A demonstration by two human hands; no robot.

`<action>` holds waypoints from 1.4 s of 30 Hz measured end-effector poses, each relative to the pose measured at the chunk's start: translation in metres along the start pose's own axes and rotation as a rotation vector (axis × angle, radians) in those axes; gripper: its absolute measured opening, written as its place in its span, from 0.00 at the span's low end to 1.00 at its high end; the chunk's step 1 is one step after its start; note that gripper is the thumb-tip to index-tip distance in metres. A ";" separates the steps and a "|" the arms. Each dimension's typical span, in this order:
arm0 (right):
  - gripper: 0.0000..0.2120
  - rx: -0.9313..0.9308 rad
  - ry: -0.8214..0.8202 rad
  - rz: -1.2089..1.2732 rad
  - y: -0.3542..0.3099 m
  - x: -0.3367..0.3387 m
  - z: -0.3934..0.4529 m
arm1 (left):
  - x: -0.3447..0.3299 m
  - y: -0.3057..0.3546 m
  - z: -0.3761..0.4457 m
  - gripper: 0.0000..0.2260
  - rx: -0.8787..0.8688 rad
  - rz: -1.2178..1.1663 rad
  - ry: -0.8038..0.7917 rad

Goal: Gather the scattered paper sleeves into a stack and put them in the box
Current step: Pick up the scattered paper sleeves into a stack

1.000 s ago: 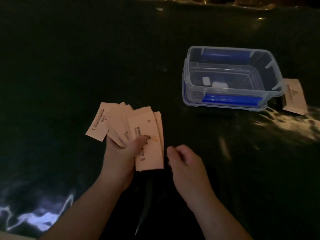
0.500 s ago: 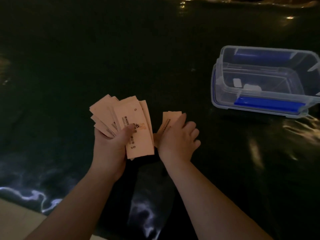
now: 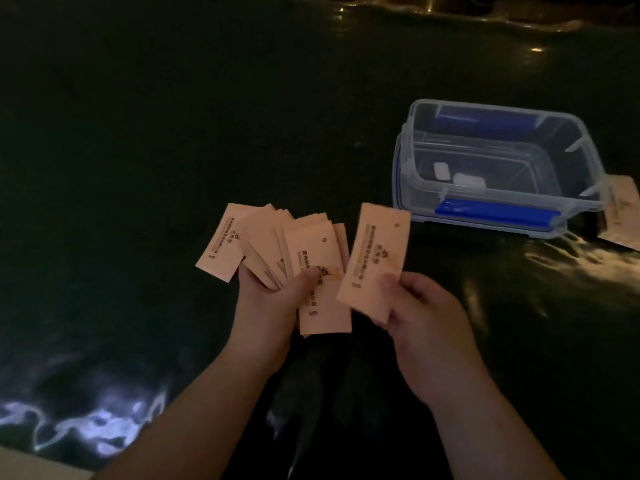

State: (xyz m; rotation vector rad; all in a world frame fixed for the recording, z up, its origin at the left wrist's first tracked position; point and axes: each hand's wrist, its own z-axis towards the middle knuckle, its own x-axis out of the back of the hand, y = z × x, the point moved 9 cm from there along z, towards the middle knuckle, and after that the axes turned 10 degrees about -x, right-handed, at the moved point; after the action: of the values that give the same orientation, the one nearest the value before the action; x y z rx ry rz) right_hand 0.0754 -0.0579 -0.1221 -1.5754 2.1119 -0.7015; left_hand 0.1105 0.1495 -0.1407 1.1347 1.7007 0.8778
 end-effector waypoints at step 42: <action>0.11 -0.062 0.018 -0.121 0.031 -0.042 0.016 | 0.010 0.020 -0.003 0.30 -0.005 -0.005 0.051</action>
State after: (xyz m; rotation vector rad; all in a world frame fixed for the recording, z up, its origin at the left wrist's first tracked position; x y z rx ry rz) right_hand 0.0730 -0.0127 -0.1525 -1.7487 2.0835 -0.6989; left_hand 0.1125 0.1655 -0.1247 1.1129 1.7409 0.9149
